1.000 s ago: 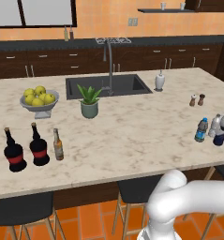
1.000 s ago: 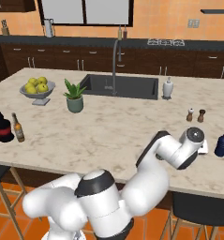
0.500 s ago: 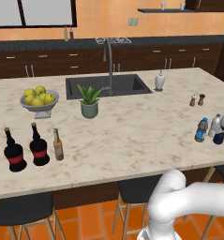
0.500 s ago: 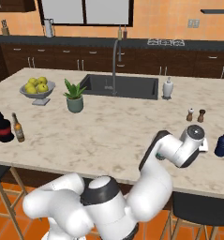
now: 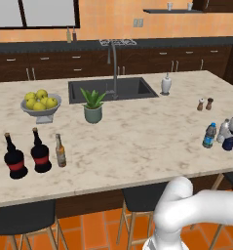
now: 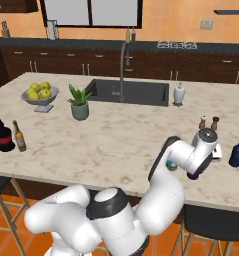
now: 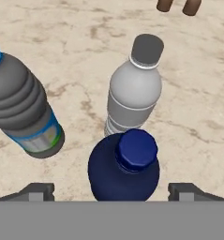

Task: Move the plastic bottles in the middle to the plastics group, and the glass bottles in the middle to the glass group.

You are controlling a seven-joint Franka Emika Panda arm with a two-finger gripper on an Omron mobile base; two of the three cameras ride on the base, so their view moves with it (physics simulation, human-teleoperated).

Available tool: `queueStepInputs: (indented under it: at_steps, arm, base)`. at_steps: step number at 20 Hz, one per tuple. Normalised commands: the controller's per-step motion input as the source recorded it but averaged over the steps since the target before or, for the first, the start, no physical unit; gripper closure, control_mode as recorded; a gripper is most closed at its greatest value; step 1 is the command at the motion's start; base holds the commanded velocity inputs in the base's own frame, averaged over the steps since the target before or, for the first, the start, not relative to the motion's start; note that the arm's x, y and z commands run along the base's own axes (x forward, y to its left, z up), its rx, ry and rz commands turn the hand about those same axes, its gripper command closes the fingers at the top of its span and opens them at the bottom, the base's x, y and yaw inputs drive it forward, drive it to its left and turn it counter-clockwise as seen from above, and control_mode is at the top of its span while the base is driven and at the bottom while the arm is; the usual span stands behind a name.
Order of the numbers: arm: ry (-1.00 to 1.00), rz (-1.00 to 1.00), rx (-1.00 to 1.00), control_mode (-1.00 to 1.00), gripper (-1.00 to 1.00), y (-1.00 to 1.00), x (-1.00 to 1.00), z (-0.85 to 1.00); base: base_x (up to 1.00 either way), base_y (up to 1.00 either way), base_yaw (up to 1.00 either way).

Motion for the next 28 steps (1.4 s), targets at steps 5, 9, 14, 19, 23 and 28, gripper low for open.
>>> queueStepInputs:
  at_steps: [5,9,14,19,23,28]
  arm:
    - [0.0,0.0,0.0,-1.0,-1.0,0.0,0.0,0.58]
    - [0.0,0.0,0.0,-1.0,-1.0,0.03,-0.06,0.81]
    - [0.0,0.07,-0.02,-1.0,-1.0,0.45,-0.43,0.63]
    - [-0.14,0.2,-0.02,-1.0,-1.0,0.74,-0.69,0.16]
    - [-0.02,0.22,-0.01,-1.0,-1.0,0.68,-0.42,0.0]
    - [0.11,0.02,-0.27,-1.0,-1.0,1.0,-0.01,0.17]
  base:
    - [0.0,0.0,0.0]
    - [0.0,0.0,0.0]
    - [0.0,0.0,0.0]
    - [0.0,0.0,0.0]
    - [0.0,0.0,0.0]
    - [0.0,0.0,0.0]
